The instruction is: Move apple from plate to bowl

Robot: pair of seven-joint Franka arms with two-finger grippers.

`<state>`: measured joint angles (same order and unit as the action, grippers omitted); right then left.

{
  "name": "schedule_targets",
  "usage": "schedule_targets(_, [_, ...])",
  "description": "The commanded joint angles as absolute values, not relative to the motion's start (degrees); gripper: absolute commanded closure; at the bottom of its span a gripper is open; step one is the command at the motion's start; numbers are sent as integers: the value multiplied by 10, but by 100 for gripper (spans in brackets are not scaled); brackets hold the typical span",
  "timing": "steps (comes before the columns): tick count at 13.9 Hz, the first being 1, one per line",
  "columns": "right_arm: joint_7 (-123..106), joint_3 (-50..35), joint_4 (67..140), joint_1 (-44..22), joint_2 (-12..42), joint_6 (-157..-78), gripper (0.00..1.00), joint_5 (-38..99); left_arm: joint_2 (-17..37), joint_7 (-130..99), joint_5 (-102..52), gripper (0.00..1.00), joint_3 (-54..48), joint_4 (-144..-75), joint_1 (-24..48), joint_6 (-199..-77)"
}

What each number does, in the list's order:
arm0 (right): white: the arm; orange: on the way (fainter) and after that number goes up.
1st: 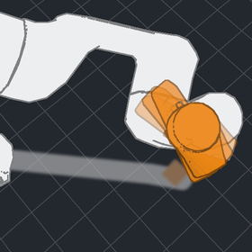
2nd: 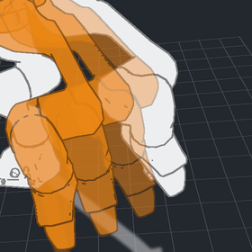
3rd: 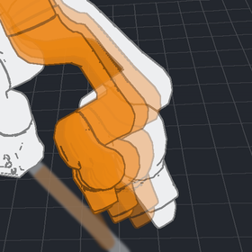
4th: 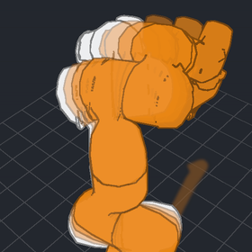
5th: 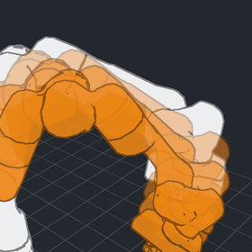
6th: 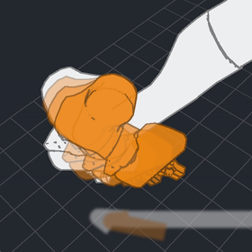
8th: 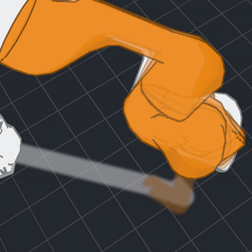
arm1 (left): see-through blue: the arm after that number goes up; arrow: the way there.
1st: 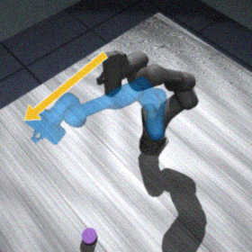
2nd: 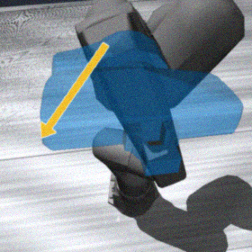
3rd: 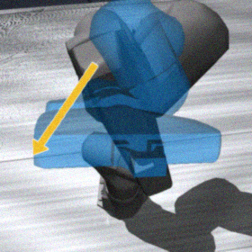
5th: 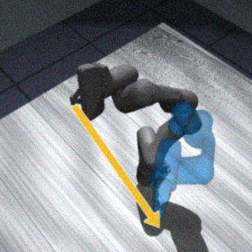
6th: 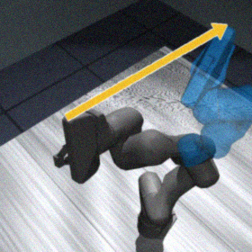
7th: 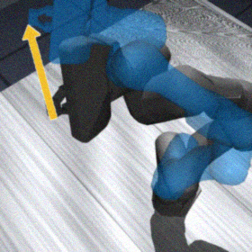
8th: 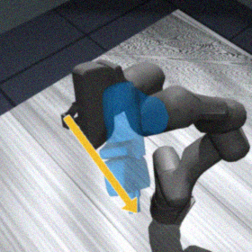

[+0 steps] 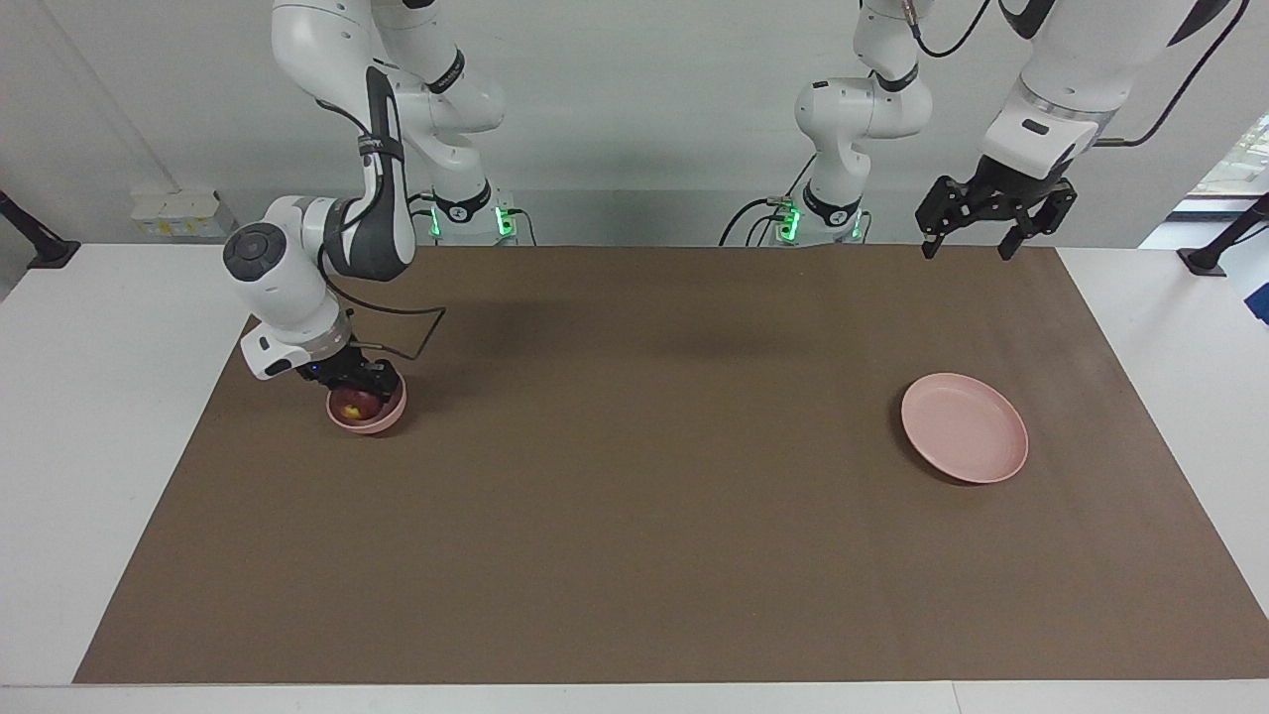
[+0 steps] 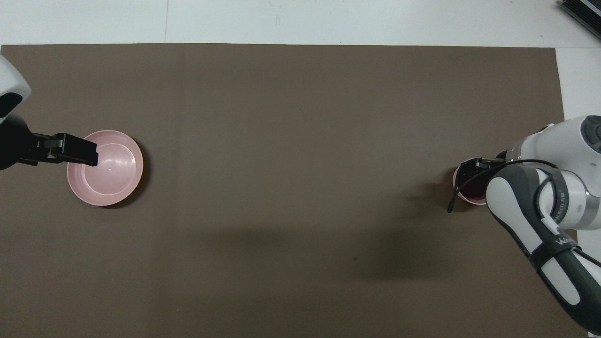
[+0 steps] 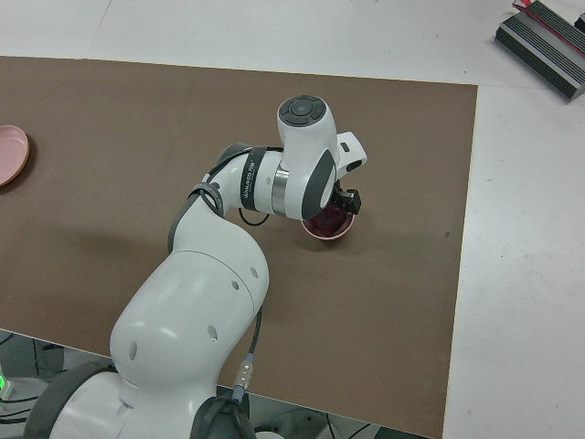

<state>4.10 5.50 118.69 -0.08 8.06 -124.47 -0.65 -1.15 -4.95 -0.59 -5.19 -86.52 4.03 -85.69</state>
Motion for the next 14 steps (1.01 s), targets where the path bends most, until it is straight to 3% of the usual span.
schedule_targets(1, [65,48,1132,-18,34,-1153,0,-20,-18,-49,6,0,-51,-864,42,-856])
schedule_targets(6, [61,49,1014,-29,-24,-1022,0,-14,-18,24,12,0,-52,-865,43,-847])
schedule_targets(9, [48,54,900,-27,-28,-907,0,-8,-20,34,6,0,-50,-865,37,-851])
schedule_targets(14, [48,55,903,-23,-39,-886,0,13,-19,32,5,0,-45,-866,35,-861])
